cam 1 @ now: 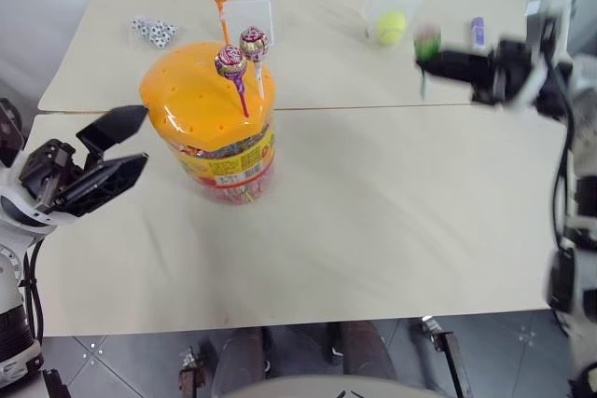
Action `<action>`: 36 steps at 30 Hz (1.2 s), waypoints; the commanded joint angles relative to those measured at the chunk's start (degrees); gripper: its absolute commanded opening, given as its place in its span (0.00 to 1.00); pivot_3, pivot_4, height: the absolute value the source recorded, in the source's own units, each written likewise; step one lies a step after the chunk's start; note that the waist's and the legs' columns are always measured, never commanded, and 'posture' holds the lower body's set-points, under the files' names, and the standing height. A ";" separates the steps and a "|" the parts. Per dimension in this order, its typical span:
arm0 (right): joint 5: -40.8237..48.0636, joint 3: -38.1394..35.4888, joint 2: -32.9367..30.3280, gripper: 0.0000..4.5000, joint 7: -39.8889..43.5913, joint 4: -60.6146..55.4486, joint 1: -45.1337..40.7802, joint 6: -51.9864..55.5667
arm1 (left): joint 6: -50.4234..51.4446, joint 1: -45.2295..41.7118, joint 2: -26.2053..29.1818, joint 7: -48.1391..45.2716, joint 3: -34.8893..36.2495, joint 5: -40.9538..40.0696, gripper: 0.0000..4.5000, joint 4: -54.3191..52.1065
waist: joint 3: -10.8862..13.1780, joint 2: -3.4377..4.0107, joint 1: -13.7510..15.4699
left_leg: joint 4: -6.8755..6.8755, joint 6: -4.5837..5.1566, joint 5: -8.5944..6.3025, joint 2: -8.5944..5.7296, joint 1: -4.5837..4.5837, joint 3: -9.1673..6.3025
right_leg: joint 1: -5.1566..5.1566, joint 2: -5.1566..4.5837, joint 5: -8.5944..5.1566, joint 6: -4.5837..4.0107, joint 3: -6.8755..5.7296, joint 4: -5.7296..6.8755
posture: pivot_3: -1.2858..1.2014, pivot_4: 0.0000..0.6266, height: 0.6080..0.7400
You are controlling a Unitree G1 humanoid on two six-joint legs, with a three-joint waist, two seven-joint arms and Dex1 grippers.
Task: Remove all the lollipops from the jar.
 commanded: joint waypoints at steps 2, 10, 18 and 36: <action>-7.37 -0.19 -4.14 0.01 -0.59 -0.21 9.79 -11.81 | -0.32 1.08 1.03 -1.19 1.98 0.26 1.00 -1.88 | 0.02 0.02 -0.10 | 0.05 0.00 0.00 0.03 0.07 0.15 | 0.00 0.00 0.00 0.00 0.09 0.00 | 0.52 0.24 1.00; -7.15 -2.67 -1.36 0.25 -0.08 5.50 16.40 -19.67 | -1.57 2.22 -0.15 0.43 4.90 0.70 1.00 -1.49 | 0.02 0.02 -0.07 | 0.11 0.00 0.00 0.07 0.23 0.35 | 0.00 0.02 0.00 0.00 0.32 0.07 | 0.52 0.24 1.00; 14.93 -7.90 10.97 0.84 -2.96 -14.48 5.12 -5.26 | -1.66 1.98 -4.74 7.96 9.80 -4.84 1.00 -1.92 | 0.05 0.07 -0.09 | 0.15 0.00 0.00 0.12 0.22 0.31 | -0.05 0.04 0.01 0.00 0.37 0.18 | 0.52 0.24 1.00; 8.95 5.50 33.65 0.84 -15.76 -11.26 -16.57 -0.21 | -3.84 1.47 -7.34 9.00 6.57 -3.11 1.00 -1.74 | 0.01 -0.01 -0.11 | 0.18 0.01 -0.07 0.02 0.08 0.07 | -0.05 0.00 0.01 0.01 0.15 0.26 | 0.52 0.24 1.00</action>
